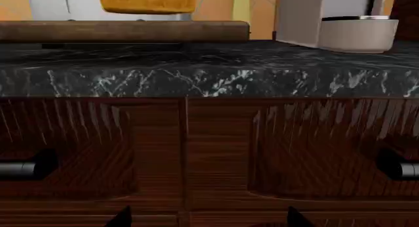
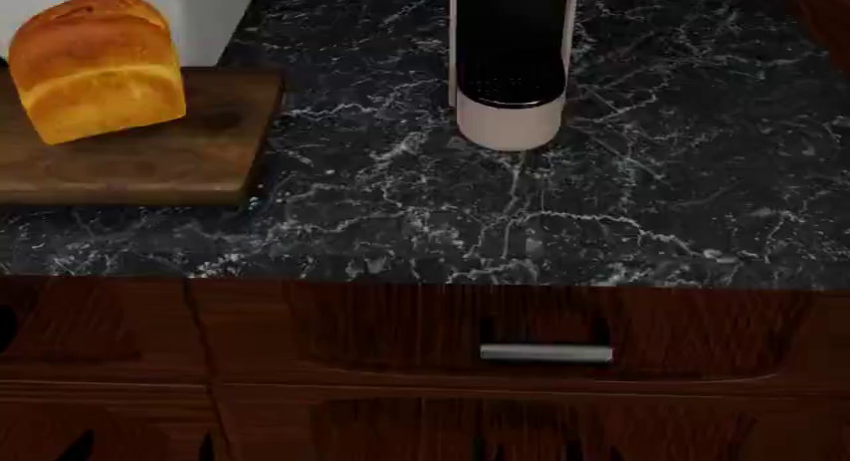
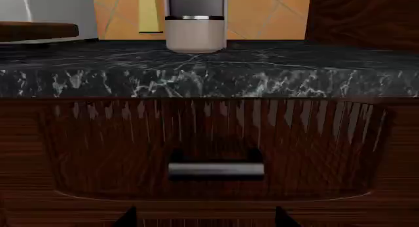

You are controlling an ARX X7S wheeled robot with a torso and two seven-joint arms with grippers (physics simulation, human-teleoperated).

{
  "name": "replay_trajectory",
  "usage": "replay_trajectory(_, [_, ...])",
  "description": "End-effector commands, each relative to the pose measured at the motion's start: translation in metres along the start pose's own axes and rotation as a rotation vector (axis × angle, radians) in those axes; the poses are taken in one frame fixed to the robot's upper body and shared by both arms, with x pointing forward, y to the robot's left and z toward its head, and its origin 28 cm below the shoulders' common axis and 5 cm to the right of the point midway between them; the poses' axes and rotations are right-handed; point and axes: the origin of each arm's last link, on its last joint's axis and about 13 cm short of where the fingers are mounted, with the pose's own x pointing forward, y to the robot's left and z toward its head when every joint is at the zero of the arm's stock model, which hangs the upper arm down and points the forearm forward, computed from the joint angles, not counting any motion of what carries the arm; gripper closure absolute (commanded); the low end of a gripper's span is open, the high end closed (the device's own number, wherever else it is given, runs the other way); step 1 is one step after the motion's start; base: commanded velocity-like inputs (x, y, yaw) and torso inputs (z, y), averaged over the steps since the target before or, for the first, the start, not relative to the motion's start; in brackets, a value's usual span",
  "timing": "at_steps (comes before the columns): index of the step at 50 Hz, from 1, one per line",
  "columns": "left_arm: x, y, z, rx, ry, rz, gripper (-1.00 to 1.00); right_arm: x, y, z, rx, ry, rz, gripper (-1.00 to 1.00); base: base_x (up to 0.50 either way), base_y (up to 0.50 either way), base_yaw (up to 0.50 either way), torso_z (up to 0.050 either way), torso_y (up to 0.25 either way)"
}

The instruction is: Pick up the wedge of cheese and place it on the slice of bread to prepare a simple cheese on bread dish.

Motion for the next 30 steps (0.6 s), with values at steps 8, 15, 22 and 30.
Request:
replay_trajectory(8, [0.0004, 0.0029, 0.0031, 0.003, -0.013, 0.053, -1.00, -0.0002, 0.0012, -0.0004, -0.015, -0.002, -0.007, -1.00, 0.00, 0.00, 0.00, 0.000, 0.000])
replay_trajectory(15, [-0.0011, 0.0025, 0.0057, -0.008, -0.008, 0.037, -1.00, 0.0007, 0.0000, -0.0029, -0.018, -0.005, -0.015, -1.00, 0.00, 0.00, 0.00, 0.000, 0.000])
replay_trajectory(22, [-0.0028, 0.0015, 0.0076, 0.004, 0.003, 0.026, -1.00, 0.0005, -0.0002, -0.0024, -0.018, -0.007, -0.020, -1.00, 0.00, 0.00, 0.00, 0.000, 0.000])
replay_trajectory(30, [-0.0071, 0.0006, 0.0100, 0.022, -0.052, 0.007, -1.00, -0.0037, -0.0012, 0.0025, -0.027, -0.008, -0.033, -1.00, 0.00, 0.00, 0.00, 0.000, 0.000])
